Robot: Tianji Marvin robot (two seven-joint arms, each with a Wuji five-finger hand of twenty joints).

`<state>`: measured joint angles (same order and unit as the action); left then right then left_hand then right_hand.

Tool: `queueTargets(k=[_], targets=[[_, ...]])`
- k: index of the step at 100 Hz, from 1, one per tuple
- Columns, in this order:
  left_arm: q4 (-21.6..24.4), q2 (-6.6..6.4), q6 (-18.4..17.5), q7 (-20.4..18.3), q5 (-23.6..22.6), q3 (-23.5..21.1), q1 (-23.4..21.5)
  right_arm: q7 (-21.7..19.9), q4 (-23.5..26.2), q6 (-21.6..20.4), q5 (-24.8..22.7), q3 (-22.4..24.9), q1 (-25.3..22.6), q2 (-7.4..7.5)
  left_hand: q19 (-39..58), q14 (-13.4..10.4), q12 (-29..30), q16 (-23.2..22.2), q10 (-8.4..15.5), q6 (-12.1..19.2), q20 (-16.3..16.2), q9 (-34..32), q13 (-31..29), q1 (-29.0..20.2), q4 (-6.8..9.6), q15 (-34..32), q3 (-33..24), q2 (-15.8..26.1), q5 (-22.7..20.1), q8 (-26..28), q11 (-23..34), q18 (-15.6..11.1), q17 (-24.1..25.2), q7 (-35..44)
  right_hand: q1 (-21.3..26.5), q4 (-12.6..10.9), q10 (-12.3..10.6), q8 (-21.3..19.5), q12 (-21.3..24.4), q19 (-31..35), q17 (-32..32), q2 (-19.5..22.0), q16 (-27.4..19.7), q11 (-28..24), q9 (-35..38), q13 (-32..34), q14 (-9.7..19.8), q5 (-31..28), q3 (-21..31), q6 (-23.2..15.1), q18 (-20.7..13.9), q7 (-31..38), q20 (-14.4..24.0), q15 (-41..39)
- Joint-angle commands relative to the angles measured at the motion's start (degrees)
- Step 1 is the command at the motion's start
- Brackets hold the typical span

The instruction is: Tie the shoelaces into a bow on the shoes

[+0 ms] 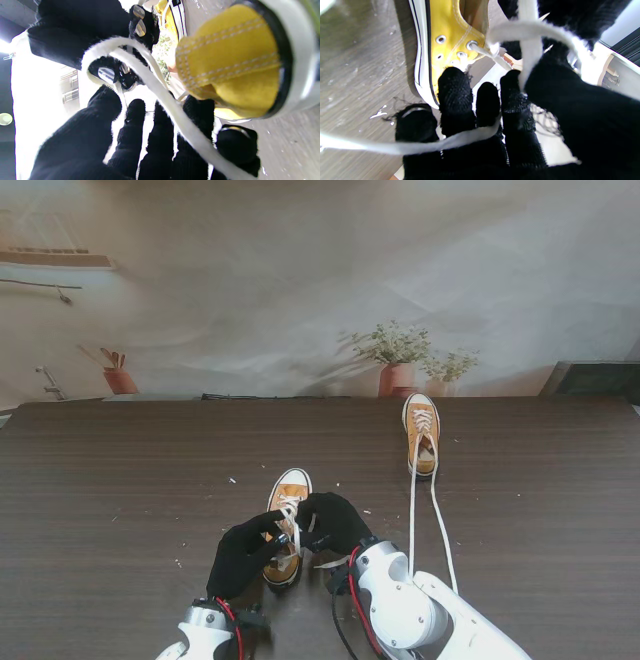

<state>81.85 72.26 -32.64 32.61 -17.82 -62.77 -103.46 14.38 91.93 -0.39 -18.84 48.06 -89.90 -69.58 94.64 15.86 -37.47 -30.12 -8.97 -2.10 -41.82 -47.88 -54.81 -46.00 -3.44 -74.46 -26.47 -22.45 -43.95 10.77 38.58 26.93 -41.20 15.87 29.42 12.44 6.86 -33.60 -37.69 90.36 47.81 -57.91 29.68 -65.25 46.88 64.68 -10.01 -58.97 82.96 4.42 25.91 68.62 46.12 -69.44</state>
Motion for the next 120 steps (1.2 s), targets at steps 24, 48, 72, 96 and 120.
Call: queueTargets(k=[24, 48, 72, 96, 120], targets=[[0.4, 0.13, 0.7, -0.3, -1.1, -0.2, -0.3, -3.7, 1.1, -0.7, 0.5, 0.4, -0.3, 1.14, -0.5, -0.7, -5.5, -2.3, 0.2, 9.7, -2.0, 0.7, 1.6, -10.8, -0.53, 1.1, 4.8, -0.1, 1.9, 3.7, -3.5, 2.6, 0.7, 5.1, -0.1, -2.7, -0.8, -2.1, -0.7, 2.2, 0.8, -1.6, -0.4, 0.9, 1.5, 2.0, -0.2, -3.4, 7.0, -2.2, 0.6, 2.2, -0.8, -1.2], [0.1, -0.27, 0.5, -1.4, -1.7, -0.3, -0.2, -6.4, 2.1, -1.4, 1.8, 0.6, -0.4, 1.82, 0.1, -2.2, -10.6, -2.5, 1.0, 11.1, -1.5, -2.2, 1.4, -17.2, 1.28, 0.3, 8.4, -2.8, -1.0, 4.1, -8.8, 1.1, 0.4, 7.5, 0.0, -2.8, -0.9, -2.2, -0.9, 2.2, 0.7, -1.7, -0.3, 1.1, 1.6, 1.9, -0.3, -3.5, 7.0, -2.2, 0.4, 2.0, -0.8, -1.3], [-0.7, -0.01, -0.2, 0.2, -3.2, 0.1, 0.2, -8.2, 2.0, -1.5, 2.6, 0.2, 0.1, 2.15, 1.3, -3.6, -11.2, -2.2, 1.5, 10.7, -0.2, -1.6, 1.1, -11.5, -0.22, -0.3, 0.6, -7.9, -1.3, 3.7, -7.9, -0.9, 0.2, 7.8, 0.1, -2.7, -0.8, -2.4, -1.1, 2.5, 0.4, -1.7, -0.1, 1.3, 1.7, 1.7, -0.3, -3.4, 7.0, -2.1, 0.0, 1.8, -0.7, -1.4], [-1.6, 0.66, -1.4, 2.7, -4.0, 0.1, 0.6, -9.2, 1.8, -0.9, 3.4, -0.2, 0.2, 2.27, 1.7, -4.6, -10.7, -2.2, 1.9, 12.1, 0.0, -2.8, 0.2, -10.9, -0.72, -0.8, -2.1, -9.9, -4.4, 4.1, -6.4, -1.6, -0.3, 8.9, 0.2, -2.7, -0.5, -2.4, -1.1, 2.7, 0.3, -1.8, -0.1, 1.5, 1.9, 1.7, -0.6, -3.6, 7.0, -1.8, 0.1, 1.6, -0.7, -1.5], [-2.0, 0.21, -2.2, 1.1, -4.3, 0.1, 0.9, -9.5, 2.0, -0.6, 3.4, -0.3, 0.2, 2.32, 1.9, -5.2, -12.6, -1.8, 2.4, 12.4, 0.7, -4.6, -0.3, -9.6, -1.10, -1.0, -4.0, -12.1, -8.6, 3.0, -6.9, -2.1, -0.6, 13.8, 0.3, -2.5, -0.5, -2.5, -1.2, 2.8, 0.3, -1.8, 0.0, 1.6, 1.8, 1.7, -0.6, -3.6, 7.0, -1.9, 0.1, 1.4, -0.7, -1.6]])
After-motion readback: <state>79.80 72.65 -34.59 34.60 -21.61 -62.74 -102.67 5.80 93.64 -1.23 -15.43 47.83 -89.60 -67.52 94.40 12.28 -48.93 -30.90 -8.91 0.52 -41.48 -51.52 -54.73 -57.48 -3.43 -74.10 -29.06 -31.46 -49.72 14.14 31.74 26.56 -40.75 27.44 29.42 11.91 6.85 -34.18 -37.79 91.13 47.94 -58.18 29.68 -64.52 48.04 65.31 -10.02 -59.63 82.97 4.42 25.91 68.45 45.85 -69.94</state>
